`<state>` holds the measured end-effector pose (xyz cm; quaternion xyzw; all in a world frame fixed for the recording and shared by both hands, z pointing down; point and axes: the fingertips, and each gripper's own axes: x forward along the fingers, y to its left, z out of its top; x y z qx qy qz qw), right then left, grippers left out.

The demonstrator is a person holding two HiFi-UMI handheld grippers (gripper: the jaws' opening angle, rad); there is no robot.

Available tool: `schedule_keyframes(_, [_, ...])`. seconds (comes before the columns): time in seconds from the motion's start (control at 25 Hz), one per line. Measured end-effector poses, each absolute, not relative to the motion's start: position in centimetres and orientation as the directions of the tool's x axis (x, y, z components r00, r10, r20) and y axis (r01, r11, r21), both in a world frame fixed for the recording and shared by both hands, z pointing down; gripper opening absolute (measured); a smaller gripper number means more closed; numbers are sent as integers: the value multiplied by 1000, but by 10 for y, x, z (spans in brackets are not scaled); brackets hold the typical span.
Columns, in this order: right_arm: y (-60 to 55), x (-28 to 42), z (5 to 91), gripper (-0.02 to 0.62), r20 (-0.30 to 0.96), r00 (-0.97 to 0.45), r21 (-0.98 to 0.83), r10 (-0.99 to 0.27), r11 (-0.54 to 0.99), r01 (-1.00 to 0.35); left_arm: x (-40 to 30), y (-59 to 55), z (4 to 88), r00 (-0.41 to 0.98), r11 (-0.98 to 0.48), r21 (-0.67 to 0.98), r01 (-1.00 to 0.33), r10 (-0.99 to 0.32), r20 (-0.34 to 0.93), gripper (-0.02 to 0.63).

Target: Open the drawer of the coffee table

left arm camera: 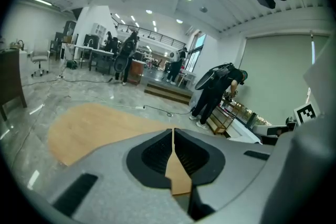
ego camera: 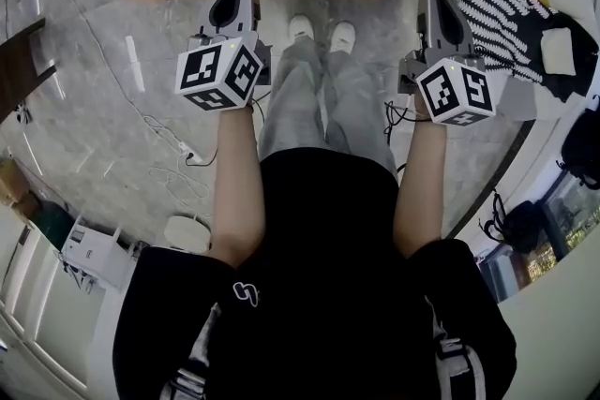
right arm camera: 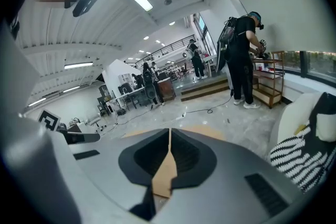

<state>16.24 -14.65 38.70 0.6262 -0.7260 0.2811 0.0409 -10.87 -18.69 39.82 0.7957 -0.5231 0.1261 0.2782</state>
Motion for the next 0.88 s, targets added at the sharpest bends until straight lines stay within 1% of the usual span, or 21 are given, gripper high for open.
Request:
schedule_keyframes(0.12, [-137, 156, 414, 12, 453, -233, -348, -860, 69, -935, -111, -176, 425, 430, -299, 320, -899, -741, 516, 12])
schedule_keyframes(0.32, [-126, 163, 461, 12, 509, -209, -321, -835, 40, -946, -111, -164, 474, 434, -297, 322, -899, -701, 565, 12])
schedule_keyframes(0.56, [-103, 157, 521, 12, 575, -223, -323, -787, 32, -946, -112, -142, 530, 435, -298, 317, -900, -649, 625, 12])
schedule_keyframes(0.88, [-82, 152, 580, 12, 635, -242, -295, -734, 60, -954, -118, -128, 589, 433, -311, 302, -901, -609, 665, 12])
